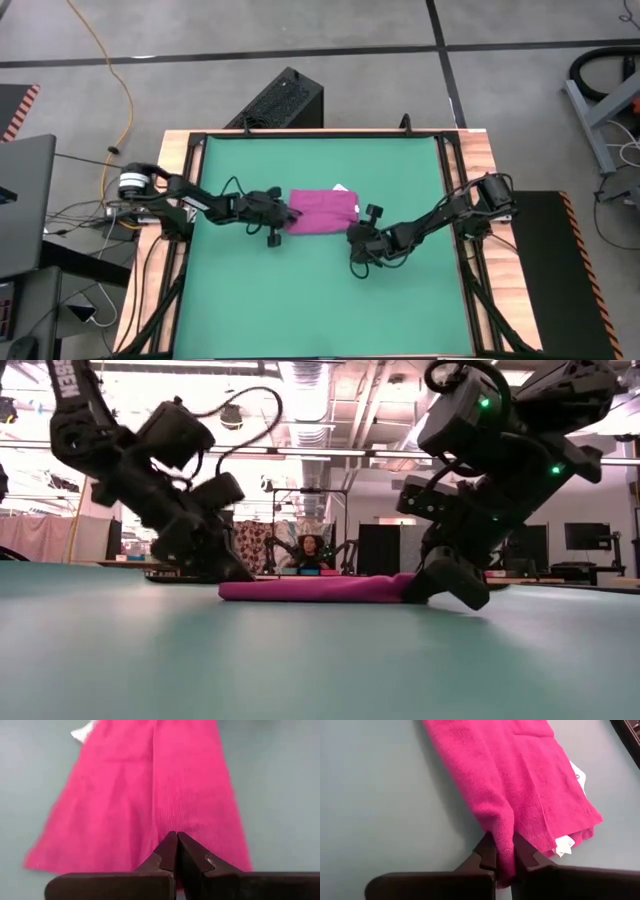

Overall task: Roll towel into tight, uniform cylinder
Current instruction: Roll the pink towel

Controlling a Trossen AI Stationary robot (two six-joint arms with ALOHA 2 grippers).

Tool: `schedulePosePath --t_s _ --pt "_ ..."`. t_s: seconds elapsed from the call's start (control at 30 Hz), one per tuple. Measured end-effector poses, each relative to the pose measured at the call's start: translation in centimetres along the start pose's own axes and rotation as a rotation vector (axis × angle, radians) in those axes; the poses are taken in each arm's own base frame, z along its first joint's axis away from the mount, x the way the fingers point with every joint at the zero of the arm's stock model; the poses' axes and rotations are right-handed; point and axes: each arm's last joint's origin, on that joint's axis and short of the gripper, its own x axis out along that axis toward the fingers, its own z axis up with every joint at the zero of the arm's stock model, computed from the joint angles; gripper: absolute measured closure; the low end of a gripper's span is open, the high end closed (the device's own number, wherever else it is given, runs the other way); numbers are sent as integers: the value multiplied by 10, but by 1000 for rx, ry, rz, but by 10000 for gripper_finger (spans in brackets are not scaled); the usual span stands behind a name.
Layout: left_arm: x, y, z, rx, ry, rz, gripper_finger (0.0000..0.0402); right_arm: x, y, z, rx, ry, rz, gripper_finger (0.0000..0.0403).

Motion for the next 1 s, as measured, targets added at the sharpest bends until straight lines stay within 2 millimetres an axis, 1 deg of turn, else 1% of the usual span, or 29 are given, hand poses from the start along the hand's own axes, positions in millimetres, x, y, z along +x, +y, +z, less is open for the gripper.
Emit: schedulePosePath --t_s 0.1,0.17,0.23,0.3,0.4,0.47,0.53,0.6,0.73,0.9,1.0 --pt "-13 0 16 35 -72 14 401 0 0 -1 -4 6 4 368" --pt "-20 -3 20 77 -111 9 401 0 0 -1 -6 10 8 363" --pt "-27 -10 17 130 -144 -18 401 0 0 -2 -7 12 11 362" --pt "-32 -19 10 222 -165 -48 401 -1 1 -1 -6 11 10 362" --pt "-37 -30 -12 367 -95 -109 397 0 1 -2 -15 10 11 362" --pt "-39 -37 -15 456 -101 -139 386 0 1 -1 -17 10 11 361" --pt "-40 -41 -9 524 -135 -134 369 0 1 -1 -17 9 12 361" --pt "-38 -42 -4 578 -132 -107 346 0 1 -2 -17 9 12 360" --pt "-33 -41 -1 588 -92 -101 289 0 1 -1 -16 7 13 360" --pt "-24 -43 -4 619 -30 -118 211 0 1 -1 -26 8 17 359" --pt "-18 -43 -6 635 11 -63 177 0 1 -1 -25 7 18 359"
